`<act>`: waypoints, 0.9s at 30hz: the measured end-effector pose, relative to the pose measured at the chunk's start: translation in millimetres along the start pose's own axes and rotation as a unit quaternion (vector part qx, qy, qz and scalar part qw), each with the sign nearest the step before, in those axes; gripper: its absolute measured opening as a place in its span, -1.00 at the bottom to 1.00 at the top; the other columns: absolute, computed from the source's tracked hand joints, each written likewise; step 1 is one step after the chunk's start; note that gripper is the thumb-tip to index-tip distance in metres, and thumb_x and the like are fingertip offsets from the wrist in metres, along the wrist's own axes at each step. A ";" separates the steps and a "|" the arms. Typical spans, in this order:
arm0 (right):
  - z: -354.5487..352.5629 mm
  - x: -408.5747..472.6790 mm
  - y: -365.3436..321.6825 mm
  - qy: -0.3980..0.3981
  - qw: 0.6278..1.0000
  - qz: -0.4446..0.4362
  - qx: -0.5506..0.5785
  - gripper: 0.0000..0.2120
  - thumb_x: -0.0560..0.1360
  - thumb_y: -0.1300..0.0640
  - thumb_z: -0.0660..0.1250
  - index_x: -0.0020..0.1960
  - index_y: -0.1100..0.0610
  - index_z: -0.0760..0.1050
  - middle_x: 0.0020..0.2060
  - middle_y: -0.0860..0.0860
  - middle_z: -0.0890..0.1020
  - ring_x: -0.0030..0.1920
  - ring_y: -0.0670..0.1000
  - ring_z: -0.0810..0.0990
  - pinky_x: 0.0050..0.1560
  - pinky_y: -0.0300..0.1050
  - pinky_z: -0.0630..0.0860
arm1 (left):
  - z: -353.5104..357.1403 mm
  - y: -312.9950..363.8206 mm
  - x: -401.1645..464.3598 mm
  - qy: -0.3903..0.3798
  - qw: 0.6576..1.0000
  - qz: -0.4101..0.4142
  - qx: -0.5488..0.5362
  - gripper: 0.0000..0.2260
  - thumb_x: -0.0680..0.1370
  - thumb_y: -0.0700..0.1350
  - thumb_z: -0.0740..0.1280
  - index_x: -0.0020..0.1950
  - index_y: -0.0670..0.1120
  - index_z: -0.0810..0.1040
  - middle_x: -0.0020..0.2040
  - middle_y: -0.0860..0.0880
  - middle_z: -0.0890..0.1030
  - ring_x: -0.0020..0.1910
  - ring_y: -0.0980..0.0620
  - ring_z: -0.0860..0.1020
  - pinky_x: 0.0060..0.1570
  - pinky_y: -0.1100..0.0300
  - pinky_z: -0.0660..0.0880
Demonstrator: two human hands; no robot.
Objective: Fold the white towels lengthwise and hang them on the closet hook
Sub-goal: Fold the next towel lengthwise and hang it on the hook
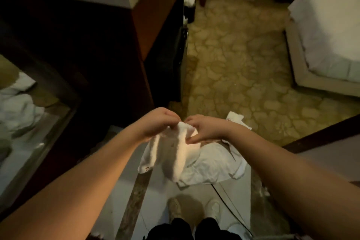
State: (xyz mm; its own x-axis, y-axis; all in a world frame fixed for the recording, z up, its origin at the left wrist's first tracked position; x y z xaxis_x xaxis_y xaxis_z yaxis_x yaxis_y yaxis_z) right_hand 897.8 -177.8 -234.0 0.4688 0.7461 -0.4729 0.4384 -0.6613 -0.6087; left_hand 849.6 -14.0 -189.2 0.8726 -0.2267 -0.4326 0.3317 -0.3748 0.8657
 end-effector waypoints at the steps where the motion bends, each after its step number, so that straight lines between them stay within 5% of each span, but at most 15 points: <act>1: -0.8 -5.9 -7.1 0.012 1.000 0.003 -0.006 -0.68 0.51 -0.02 0.46 0.22 0.03 0.57 0.15 -0.09 0.51 0.22 -0.04 0.46 0.30 -0.03 0.40 | -7.2 11.9 -12.6 0.011 1.000 0.016 -0.002 -0.86 0.36 -0.28 0.31 -0.28 -0.36 0.58 -0.38 -0.13 0.47 -0.35 0.02 0.45 -0.28 0.19 0.41; 5: 2.6 -33.5 -16.8 0.077 0.994 0.064 -0.045 -0.77 0.48 -0.14 0.44 0.07 -0.05 0.62 -0.11 -0.16 0.60 -0.01 -0.08 0.55 0.18 -0.04 0.41 | -33.9 45.3 -61.3 0.061 0.995 0.084 -0.005 -0.83 0.42 -0.31 0.28 -0.35 -0.18 0.57 -0.42 0.02 0.51 -0.37 0.16 0.52 -0.32 0.33 0.47; 10: 13.9 -70.2 -13.3 0.038 0.986 0.117 -0.114 -0.69 0.49 -0.23 0.39 0.15 -0.10 0.61 -0.09 -0.17 0.59 -0.02 -0.07 0.52 0.13 -0.05 0.36 | -48.2 65.9 -125.3 0.107 0.984 0.128 -0.064 -0.89 0.28 -0.20 0.23 -0.37 -0.19 0.53 -0.41 -0.05 0.48 -0.43 0.10 0.51 -0.43 0.31 0.47; 17: 38.6 -124.6 -44.7 0.007 0.992 0.124 -0.004 -0.78 0.53 -0.10 0.42 0.12 -0.04 0.61 -0.07 -0.15 0.63 -0.06 -0.11 0.59 -0.04 -0.27 0.46 | -30.5 61.0 -208.6 0.224 0.949 0.155 -0.160 -0.86 0.25 -0.22 0.23 -0.42 -0.12 0.58 -0.39 -0.12 0.50 -0.39 -0.03 0.49 -0.37 0.24 0.45; 23: 55.9 -177.9 -141.3 0.085 0.993 0.051 0.057 -0.60 0.59 -0.08 0.32 0.34 0.12 0.54 0.20 0.05 0.63 0.16 0.07 0.60 0.31 0.03 0.48 | -10.8 45.8 -271.9 0.469 0.842 0.065 -0.258 -0.96 0.42 -0.19 0.33 -0.20 -0.09 0.58 -0.11 -0.09 0.59 -0.10 -0.08 0.55 -0.21 0.14 0.44; 27: 57.8 -223.6 -208.6 0.121 0.957 -0.048 0.260 -0.77 0.59 0.03 0.32 0.14 0.14 0.60 -0.05 0.05 0.72 -0.02 0.05 0.70 0.02 -0.09 0.59 | 26.6 40.5 -322.1 0.473 0.848 0.022 -0.236 -0.77 0.41 -0.09 0.35 0.02 -0.11 0.62 0.07 -0.15 0.63 0.04 -0.13 0.59 0.07 -0.02 0.55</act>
State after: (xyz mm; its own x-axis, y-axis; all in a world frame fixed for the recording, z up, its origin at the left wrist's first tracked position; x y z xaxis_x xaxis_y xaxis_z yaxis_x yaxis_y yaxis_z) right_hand 657.2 -202.2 -38.1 0.6371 0.7202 -0.2746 0.0779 -0.4147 -0.9066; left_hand 572.4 19.9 -21.5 0.7105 0.6760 -0.1956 0.2039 0.0683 0.9766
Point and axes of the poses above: each hand's wrist, its own x-axis towards the middle knuckle, its own z-axis out of the palm, y = z × x, the point moved 3 cm from there along x, towards the middle knuckle
